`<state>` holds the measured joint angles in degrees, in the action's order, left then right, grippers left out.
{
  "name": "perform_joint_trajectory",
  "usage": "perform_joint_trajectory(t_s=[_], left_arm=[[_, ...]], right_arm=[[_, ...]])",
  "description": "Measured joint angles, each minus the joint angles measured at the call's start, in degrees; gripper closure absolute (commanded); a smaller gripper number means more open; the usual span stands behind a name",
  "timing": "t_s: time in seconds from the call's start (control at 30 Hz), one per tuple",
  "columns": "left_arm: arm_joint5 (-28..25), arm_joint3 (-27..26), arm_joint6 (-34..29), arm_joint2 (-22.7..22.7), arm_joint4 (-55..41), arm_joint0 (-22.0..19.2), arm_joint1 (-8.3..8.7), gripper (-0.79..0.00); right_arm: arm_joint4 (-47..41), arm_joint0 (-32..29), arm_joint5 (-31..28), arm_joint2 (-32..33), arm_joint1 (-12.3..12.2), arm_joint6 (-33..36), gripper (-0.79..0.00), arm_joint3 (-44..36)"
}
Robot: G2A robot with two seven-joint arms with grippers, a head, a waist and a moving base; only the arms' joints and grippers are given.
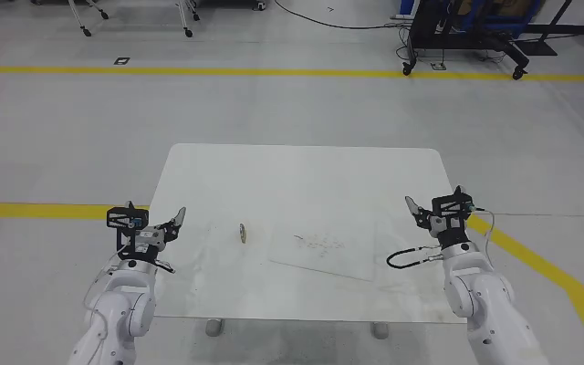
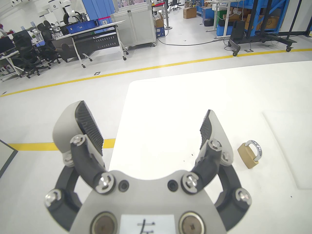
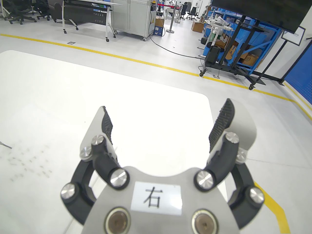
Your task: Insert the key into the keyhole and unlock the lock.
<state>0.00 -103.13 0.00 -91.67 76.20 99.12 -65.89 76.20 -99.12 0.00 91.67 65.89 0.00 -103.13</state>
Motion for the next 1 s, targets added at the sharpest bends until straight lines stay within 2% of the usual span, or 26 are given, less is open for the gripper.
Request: perform_joint_trajectory(t_s=[0.13,0.23,0.37,0.47,0.87,0.93,1.0], left_arm=[[0.0,0.0,0.0,0.0,0.0,0.0,0.0,-0.785],[0.0,0.0,0.0,0.0,0.0,0.0,0.0,-0.785],[0.0,0.0,0.0,0.0,0.0,0.0,0.0,-0.785],[0.0,0.0,0.0,0.0,0.0,0.0,0.0,-0.785],[0.0,0.0,0.0,0.0,0.0,0.0,0.0,-0.785],[0.0,0.0,0.0,0.0,0.0,0.0,0.0,-0.785],[0.0,0.0,0.0,0.0,0.0,0.0,0.0,-0.785]], right_arm=[[0.3,0.2,-0.3,-0.3,0.0,0.1,-0.785,-0.1],[3.2,2.4,-4.3,-4.0,0.1,1.8,-0.785,0.4],[5.2,8.3,-11.4,-10.6,0.4,6.7,-0.785,3.8],[6.4,11.4,-10.7,-13.7,0.8,9.7,-0.785,6.0],[6.5,11.6,-10.8,-13.8,0.8,9.9,-0.785,6.3],[6.6,13.7,-12.9,-14.8,0.9,12.1,-0.785,8.1],[4.8,17.9,-18.8,-17.2,1.2,13.8,-0.785,11.3]])
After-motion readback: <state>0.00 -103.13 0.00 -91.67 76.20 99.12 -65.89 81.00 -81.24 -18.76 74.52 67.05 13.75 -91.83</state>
